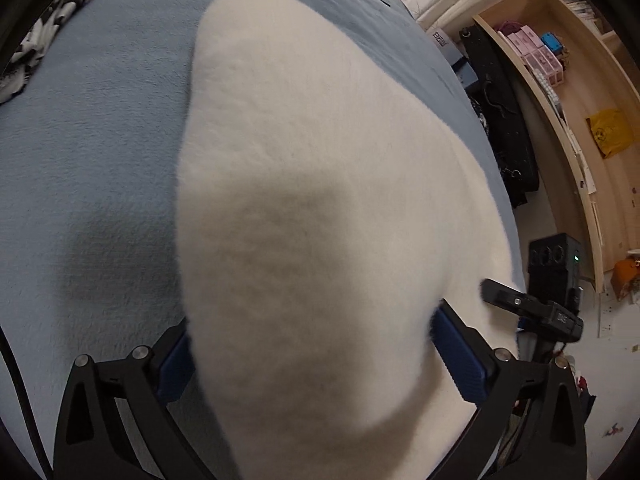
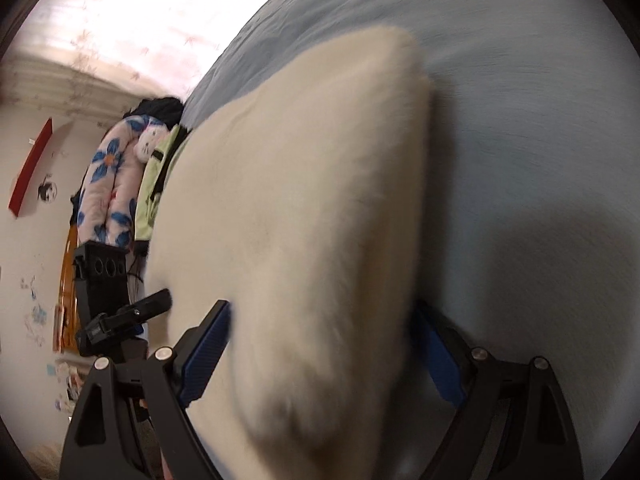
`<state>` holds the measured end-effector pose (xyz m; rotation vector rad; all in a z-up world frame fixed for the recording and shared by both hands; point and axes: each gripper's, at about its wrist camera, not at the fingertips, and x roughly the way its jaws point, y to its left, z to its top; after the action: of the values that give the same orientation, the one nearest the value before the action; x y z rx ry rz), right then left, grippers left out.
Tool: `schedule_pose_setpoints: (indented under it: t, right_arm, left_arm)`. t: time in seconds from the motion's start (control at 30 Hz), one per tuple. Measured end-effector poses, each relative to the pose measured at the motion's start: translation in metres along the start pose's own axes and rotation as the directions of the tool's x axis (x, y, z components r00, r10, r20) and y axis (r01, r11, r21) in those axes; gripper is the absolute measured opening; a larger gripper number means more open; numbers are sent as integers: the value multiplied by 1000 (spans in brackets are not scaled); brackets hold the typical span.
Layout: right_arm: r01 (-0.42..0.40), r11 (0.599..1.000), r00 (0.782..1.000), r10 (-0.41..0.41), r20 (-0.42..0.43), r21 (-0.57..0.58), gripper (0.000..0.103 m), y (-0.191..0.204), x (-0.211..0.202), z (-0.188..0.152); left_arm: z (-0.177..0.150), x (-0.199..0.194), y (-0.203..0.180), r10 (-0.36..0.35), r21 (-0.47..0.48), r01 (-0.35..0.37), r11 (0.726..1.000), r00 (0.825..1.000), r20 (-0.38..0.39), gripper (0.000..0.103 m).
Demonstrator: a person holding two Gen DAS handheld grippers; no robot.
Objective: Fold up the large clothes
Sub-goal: 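Close both tools on the folded cardigan's edge and lift it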
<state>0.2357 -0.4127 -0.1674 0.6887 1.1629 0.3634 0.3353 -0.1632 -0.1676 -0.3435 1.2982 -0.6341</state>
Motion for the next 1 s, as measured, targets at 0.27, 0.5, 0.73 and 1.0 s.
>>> schedule_pose_setpoints:
  t: [0.27,0.5,0.73,1.0]
  right_arm:
    - [-8,1000,1000,8,-17,-29,103,6,12,6]
    - [62,991,998,-63,-5,-116,92,24,16,4]
    - [83,991,997,-81,17,-105,66,30,10,2]
    - [116,989,992,-110,69,-95,46,51,-6,-11]
  left_arm:
    - [11,16,-11,-7,23,8,1000,1000,-16,103]
    - [17,21,-19,10,37,-9,999,1000,-26,103]
    - [18,19,-33,56,69,-56,996,998,1,95]
    - [10,-2,-58,130,128,-142,982,987,98,71]
